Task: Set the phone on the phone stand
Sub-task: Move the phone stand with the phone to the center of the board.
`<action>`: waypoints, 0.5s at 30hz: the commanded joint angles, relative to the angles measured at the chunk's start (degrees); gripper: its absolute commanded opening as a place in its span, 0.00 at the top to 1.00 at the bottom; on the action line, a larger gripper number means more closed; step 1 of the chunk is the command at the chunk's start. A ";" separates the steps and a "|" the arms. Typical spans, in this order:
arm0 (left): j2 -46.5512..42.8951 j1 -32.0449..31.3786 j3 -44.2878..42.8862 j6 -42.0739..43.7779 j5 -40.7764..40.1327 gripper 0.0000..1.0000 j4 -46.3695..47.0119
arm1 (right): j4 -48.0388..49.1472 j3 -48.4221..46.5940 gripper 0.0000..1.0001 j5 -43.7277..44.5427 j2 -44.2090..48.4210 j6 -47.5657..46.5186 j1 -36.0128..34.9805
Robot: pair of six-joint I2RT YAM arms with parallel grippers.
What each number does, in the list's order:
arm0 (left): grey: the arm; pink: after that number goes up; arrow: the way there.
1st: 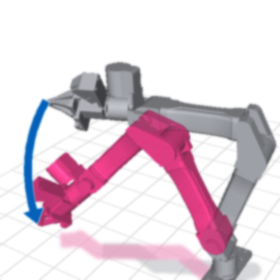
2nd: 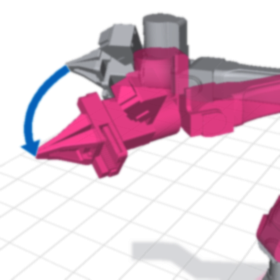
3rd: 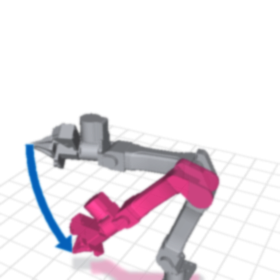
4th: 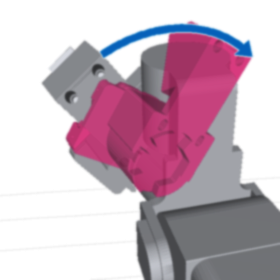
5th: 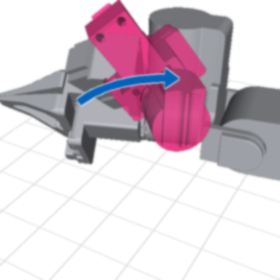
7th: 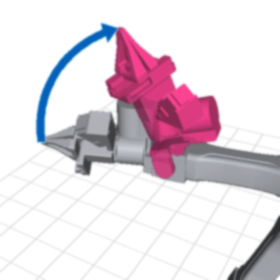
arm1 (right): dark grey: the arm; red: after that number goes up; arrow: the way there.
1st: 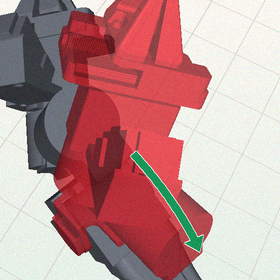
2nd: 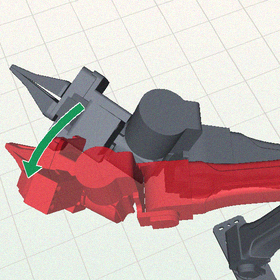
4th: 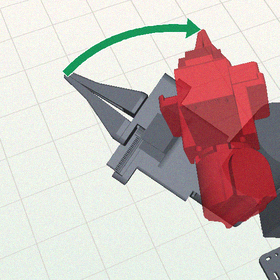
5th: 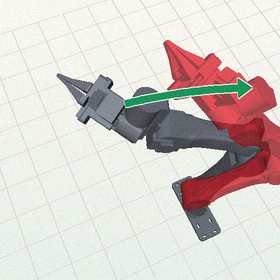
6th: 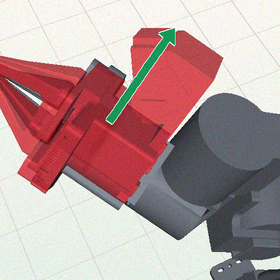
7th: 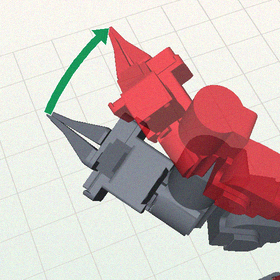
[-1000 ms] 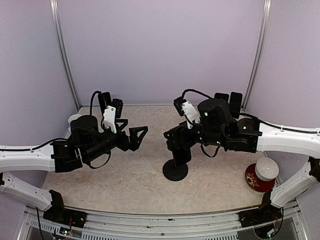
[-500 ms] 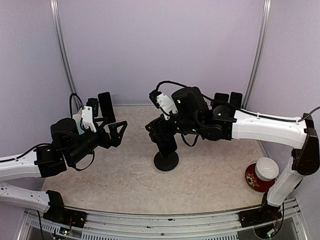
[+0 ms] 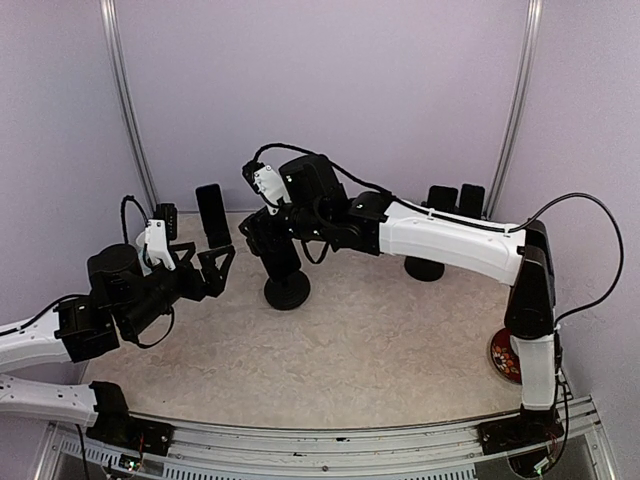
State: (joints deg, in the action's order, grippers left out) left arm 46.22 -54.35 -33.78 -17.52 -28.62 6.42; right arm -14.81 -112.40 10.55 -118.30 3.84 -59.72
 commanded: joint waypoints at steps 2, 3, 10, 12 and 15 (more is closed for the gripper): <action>-2.18 0.56 1.03 -1.34 -1.82 0.01 -2.31 | 4.71 -15.90 0.43 1.35 -6.97 -0.54 1.78; -2.45 0.64 1.20 -1.52 -1.99 0.01 -2.34 | 4.55 -18.26 0.43 2.99 -8.63 -0.42 1.94; -4.04 0.65 1.58 -2.71 -2.50 0.01 -3.22 | 9.49 -24.19 0.46 7.67 -14.44 1.47 2.73; -4.69 0.65 1.94 -2.93 -2.66 0.01 -3.38 | 11.86 -23.12 0.46 7.91 -14.78 2.05 2.74; -5.36 0.65 2.36 -3.30 -2.59 0.01 -3.76 | 14.10 -23.04 0.46 7.97 -15.64 3.45 2.72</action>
State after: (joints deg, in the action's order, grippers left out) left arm 42.11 -54.02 -32.58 -19.75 -30.48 3.73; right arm -13.13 -132.62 16.23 -134.91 5.61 -56.97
